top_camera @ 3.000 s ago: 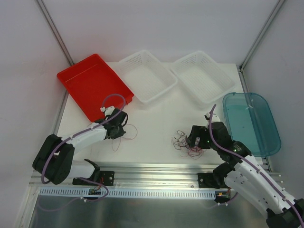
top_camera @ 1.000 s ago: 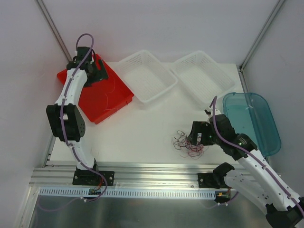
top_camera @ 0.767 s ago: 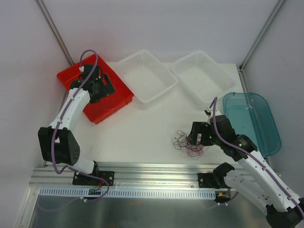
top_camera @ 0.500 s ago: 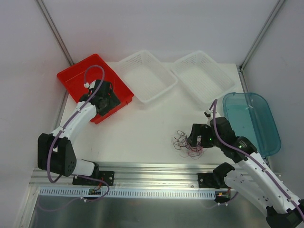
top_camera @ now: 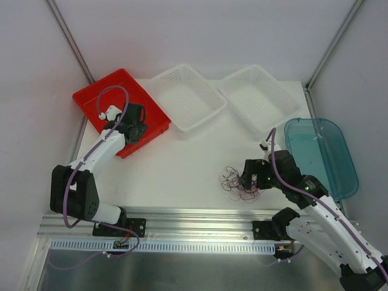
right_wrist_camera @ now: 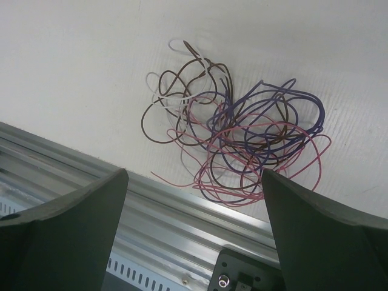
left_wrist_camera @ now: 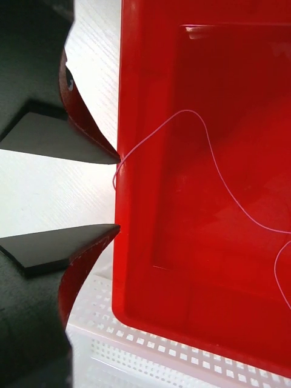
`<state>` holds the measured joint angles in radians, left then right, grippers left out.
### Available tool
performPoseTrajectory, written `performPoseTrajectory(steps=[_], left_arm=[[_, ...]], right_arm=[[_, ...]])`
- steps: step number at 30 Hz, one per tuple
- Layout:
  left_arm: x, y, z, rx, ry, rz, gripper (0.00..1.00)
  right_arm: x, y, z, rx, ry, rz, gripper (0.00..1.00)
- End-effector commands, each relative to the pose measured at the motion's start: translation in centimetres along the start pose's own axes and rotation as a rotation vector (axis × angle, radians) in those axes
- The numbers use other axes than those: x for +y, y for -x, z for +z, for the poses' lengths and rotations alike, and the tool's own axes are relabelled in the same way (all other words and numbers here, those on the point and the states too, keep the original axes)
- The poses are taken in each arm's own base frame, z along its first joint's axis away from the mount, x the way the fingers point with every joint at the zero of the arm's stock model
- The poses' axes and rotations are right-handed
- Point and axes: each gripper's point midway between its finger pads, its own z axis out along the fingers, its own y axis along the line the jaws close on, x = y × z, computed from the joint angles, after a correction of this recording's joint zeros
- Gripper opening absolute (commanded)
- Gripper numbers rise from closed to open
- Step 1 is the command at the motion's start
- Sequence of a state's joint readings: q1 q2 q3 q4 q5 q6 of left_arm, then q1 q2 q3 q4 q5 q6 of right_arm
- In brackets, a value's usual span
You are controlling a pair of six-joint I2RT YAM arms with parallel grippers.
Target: Untangle the cables
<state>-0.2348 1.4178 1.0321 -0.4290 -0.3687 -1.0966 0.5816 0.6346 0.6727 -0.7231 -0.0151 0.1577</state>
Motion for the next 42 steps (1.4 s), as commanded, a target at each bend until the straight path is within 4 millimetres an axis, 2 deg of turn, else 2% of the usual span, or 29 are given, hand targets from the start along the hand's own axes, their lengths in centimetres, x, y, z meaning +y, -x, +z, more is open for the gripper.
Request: performPoseTrajectory(steps=[1, 19, 21, 25, 28, 37, 38, 40, 42], left_arm=[[0.5, 0.5, 0.6, -0.044, 0.028, -0.063, 0.44], [2.3, -1.3, 3.0, -0.01, 0.141, -0.058, 0.46], [2.7, -1.4, 3.0, -0.006, 0.154, -0.056, 0.43], [2.9, -1.3, 3.3, -0.014, 0.167, -0.036, 0.26], [2.7, -1.2, 3.3, -0.014, 0.168, -0.027, 0.2], [2.4, -1.1, 4.9, 0.035, 0.189, 0.024, 0.13], [2.3, -0.9, 5.2, 0.033, 0.192, 0.022, 0.11], [2.3, -0.7, 5.3, 0.035, 0.194, 0.035, 0.0], [1.9, 0.1, 5.5, 0.031, 0.186, 0.04, 0.0]], right_arm=[[0.1, 0.3, -0.1, -0.014, 0.013, -0.043, 0.97], [-0.3, -0.2, 0.0, -0.01, 0.006, -0.061, 0.97], [-0.3, -0.1, 0.0, -0.015, 0.007, -0.064, 0.97], [-0.3, -0.1, 0.0, -0.019, 0.008, -0.064, 0.97], [-0.3, -0.2, 0.1, -0.015, 0.007, -0.064, 0.97], [-0.4, -0.2, 0.1, -0.015, 0.002, -0.066, 0.97], [-0.4, -0.2, 0.2, -0.014, 0.0, -0.064, 0.97], [-0.5, -0.3, 0.2, -0.013, -0.001, -0.066, 0.97], [-0.5, -0.2, 0.2, -0.011, -0.001, -0.066, 0.97]])
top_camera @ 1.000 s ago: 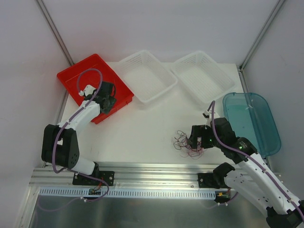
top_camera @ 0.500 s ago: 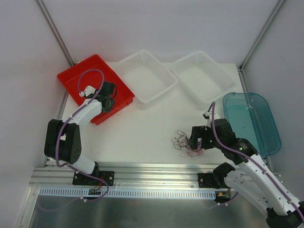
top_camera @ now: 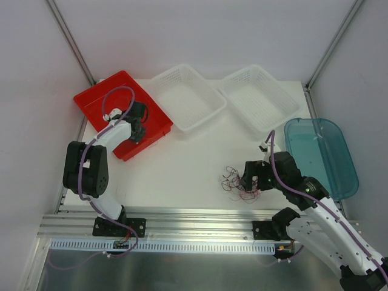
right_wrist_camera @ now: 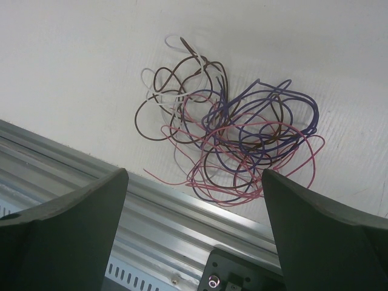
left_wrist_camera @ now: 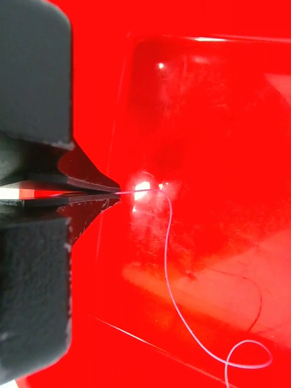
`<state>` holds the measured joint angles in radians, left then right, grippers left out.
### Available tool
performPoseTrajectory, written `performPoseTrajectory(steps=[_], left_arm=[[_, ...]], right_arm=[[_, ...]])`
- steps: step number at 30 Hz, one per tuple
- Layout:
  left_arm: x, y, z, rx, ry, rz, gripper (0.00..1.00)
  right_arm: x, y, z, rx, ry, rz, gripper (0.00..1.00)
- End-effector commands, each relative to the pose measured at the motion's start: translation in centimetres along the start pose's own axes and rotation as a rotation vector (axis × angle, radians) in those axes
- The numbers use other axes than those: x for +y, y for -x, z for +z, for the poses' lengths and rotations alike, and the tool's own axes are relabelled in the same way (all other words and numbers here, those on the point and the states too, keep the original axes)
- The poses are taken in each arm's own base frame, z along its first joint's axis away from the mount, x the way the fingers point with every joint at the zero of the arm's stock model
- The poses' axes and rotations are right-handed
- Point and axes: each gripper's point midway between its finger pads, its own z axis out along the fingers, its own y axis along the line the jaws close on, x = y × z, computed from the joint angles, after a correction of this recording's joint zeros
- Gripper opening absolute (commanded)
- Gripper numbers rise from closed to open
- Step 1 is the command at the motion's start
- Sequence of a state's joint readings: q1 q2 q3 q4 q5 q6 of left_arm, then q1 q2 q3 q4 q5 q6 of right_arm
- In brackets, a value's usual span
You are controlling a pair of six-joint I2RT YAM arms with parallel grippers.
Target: Untangle the cables
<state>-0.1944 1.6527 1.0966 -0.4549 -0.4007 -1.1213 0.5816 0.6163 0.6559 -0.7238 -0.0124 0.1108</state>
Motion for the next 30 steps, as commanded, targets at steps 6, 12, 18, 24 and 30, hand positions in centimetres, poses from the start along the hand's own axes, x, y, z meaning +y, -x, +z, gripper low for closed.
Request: performPoseTrajectory(steps=[6, 12, 18, 24, 30], left_arm=[[-3.3, 5.6, -2.5, -0.08, -0.087, 0.073, 0.0], [-4.9, 10.9, -4.1, -0.162, -0.131, 0.12, 0.0], [-5.9, 14.7, -3.2, -0.211, -0.119, 0.195, 0.0], [-8.0, 15.4, -1.0, -0.183, -0.136, 0.311, 0.19], [-8.1, 14.1, -2.3, -0.131, -0.207, 0.357, 0.63]], right_arm=[[-0.1, 0.0, 0.2, 0.003, -0.005, -0.019, 0.97], [-0.7, 0.2, 0.3, -0.005, -0.04, -0.013, 0.97], [-0.9, 0.2, 0.3, -0.001, -0.054, -0.004, 0.97], [-1.1, 0.1, 0.3, 0.013, -0.079, 0.012, 0.97], [-1.9, 0.1, 0.5, 0.014, -0.128, 0.042, 0.97]])
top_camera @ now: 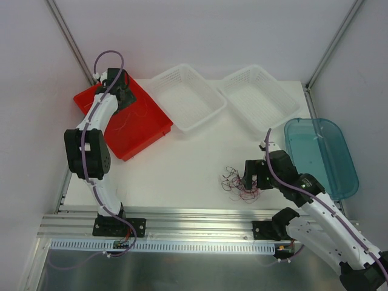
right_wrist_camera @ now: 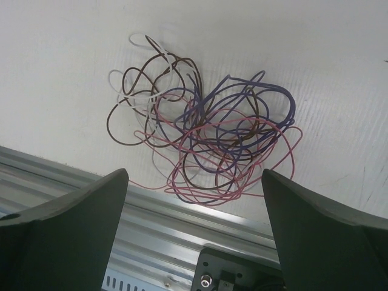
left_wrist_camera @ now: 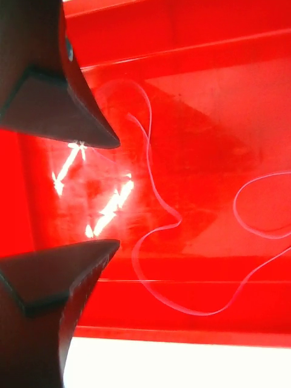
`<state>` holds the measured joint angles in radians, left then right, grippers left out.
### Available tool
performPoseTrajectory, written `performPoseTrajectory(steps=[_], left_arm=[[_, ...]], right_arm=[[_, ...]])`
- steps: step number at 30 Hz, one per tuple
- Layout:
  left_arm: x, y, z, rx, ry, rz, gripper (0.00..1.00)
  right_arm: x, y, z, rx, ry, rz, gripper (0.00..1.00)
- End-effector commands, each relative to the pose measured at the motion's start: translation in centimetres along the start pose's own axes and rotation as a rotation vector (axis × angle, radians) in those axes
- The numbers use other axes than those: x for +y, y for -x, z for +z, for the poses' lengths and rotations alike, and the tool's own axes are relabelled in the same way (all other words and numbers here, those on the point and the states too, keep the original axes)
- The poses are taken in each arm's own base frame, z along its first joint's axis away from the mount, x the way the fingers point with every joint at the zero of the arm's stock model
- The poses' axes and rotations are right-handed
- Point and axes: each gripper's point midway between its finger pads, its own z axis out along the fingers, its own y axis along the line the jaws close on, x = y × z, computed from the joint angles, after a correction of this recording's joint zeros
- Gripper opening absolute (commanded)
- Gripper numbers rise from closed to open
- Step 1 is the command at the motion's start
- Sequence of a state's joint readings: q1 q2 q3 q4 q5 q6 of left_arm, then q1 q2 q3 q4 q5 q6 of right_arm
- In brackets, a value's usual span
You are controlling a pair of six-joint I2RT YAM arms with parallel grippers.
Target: Untangle the cables
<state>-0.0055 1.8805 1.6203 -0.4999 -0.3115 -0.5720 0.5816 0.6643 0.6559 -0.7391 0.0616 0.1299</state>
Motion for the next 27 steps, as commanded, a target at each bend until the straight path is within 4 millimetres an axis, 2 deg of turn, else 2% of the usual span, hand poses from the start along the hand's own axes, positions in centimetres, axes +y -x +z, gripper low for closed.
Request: performPoseTrajectory(steps=[1, 3, 4, 5, 8, 10, 12, 13, 14, 16, 17, 19, 21, 22, 23, 24, 25, 27], left_arm=[[-0.9, 0.8, -3.6, -0.007, -0.111, 0.048, 0.75], [-1.0, 0.3, -4.9, 0.007, -0.157, 0.073, 0.86], [-0.7, -0.1, -6.1, 0.007, -0.18, 0.079, 0.95], [-1.0, -0.7, -6.9, 0.03, -0.226, 0.089, 0.97], [-0.9, -2.8, -9.7, 0.056, -0.309, 0.139, 0.99], [-1.0, -5.0, -11.9, 0.092, -0.385, 0.19, 0.99], [-2.0, -7.5, -13.9, 0.133, -0.475, 0.246, 0.99], [-1.7, -8.7, -14.9, 0.142, -0.501, 0.269, 0.99], [-2.4, -10.3, -16.0, 0.161, -0.543, 0.315, 0.99], [-2.3, -12.7, -17.6, 0.192, -0.605, 0.369, 0.99], [-2.7, -14.1, -18.5, 0.204, -0.639, 0.409, 0.99], [-2.2, -16.2, -19.5, 0.235, -0.684, 0.451, 0.99], [-2.2, -17.9, -20.2, 0.247, -0.712, 0.502, 0.99], [-1.7, -18.7, -20.1, 0.256, -0.715, 0.521, 0.99], [-1.4, -19.1, -19.9, 0.25, -0.71, 0.549, 0.99], [-1.3, -19.5, -19.7, 0.248, -0.711, 0.566, 0.99], [-0.8, -20.2, -19.4, 0.259, -0.704, 0.58, 0.99], [-0.7, -20.6, -19.2, 0.26, -0.711, 0.591, 0.99]], right_arm=[[-0.7, 0.3, 0.1, -0.01, -0.059, 0.038, 0.97], [-1.0, 0.4, 0.4, -0.011, -0.079, 0.053, 0.97], [-1.4, 0.2, 0.8, -0.004, -0.105, 0.066, 0.97], [-1.5, 0.2, 1.0, -0.002, -0.114, 0.072, 0.97], [-2.2, -0.2, 2.0, 0.016, -0.168, 0.104, 0.98], [-2.0, 0.1, 2.9, 0.006, -0.166, 0.118, 0.99], [-1.7, -0.5, 3.8, 0.036, -0.159, 0.129, 0.96], [-1.2, -0.2, 4.2, 0.033, -0.137, 0.132, 0.95], [-1.1, -0.3, 4.5, 0.036, -0.129, 0.134, 0.9], [-0.5, -0.3, 4.9, 0.043, -0.11, 0.137, 0.83], [-0.3, -0.1, 4.9, 0.042, -0.104, 0.133, 0.75], [0.2, 0.3, 4.8, 0.045, -0.095, 0.11, 0.67], [0.6, 0.6, 4.5, 0.048, -0.093, 0.094, 0.53], [1.1, 1.3, 4.3, 0.043, -0.088, 0.083, 0.47], [1.4, 1.6, 4.2, 0.042, -0.084, 0.075, 0.35], [1.9, 1.7, 3.9, 0.047, -0.076, 0.057, 0.29], [2.4, 2.7, 3.6, 0.035, -0.074, 0.045, 0.19], [3.3, 3.3, 3.2, 0.037, -0.069, 0.015, 0.09]])
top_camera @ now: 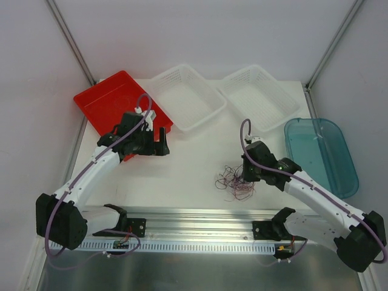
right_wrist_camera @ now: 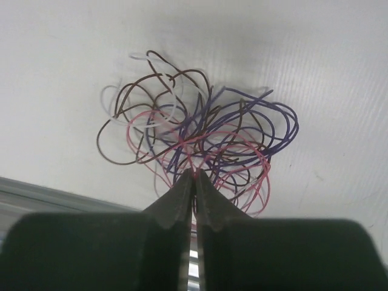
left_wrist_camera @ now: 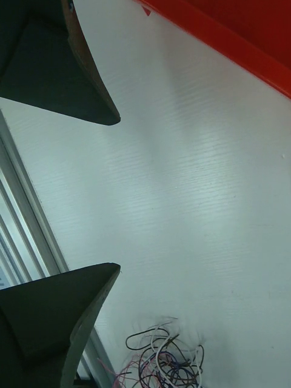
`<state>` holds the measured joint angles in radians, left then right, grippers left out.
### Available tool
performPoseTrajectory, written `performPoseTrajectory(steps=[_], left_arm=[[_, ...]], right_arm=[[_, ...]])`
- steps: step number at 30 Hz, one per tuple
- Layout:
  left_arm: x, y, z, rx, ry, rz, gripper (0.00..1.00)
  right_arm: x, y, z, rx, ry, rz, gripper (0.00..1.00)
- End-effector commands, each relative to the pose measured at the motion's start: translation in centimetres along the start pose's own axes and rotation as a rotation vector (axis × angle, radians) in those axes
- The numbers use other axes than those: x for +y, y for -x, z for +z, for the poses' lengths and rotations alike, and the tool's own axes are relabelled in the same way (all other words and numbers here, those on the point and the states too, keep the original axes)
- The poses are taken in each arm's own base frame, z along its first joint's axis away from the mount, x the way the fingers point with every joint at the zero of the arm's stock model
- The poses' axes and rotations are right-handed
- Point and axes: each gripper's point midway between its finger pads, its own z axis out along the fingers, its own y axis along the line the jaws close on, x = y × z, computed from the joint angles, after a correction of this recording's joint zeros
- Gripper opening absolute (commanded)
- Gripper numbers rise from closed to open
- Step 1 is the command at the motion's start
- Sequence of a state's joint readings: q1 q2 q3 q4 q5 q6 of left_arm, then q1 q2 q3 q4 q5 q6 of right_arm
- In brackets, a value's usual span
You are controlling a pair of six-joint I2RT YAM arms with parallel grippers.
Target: Untangle the cables
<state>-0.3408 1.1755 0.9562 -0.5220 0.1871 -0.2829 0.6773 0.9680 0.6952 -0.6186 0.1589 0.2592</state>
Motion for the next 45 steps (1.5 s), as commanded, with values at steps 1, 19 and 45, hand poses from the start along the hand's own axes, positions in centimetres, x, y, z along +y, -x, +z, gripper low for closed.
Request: performPoseTrajectory(steps=[1, 19, 45], left_arm=[[-0.3, -0.7, -0.1, -0.009, -0.039, 0.066, 0.99], [-2.3, -0.5, -1.9, -0.09, -0.159, 0.13, 0.99], [-10.1, -4.0, -2.8, -0.123, -0.418, 0.203, 0.99]], right_arm=[[2.5, 4.1, -2.4, -0.089, 0.034, -0.026, 0.03], [12.7, 18.4, -21.2, -0.476, 0.402, -0.224, 0.02], [14.8, 6.8, -3.2, -0.031, 0.386, -0.291, 0.62]])
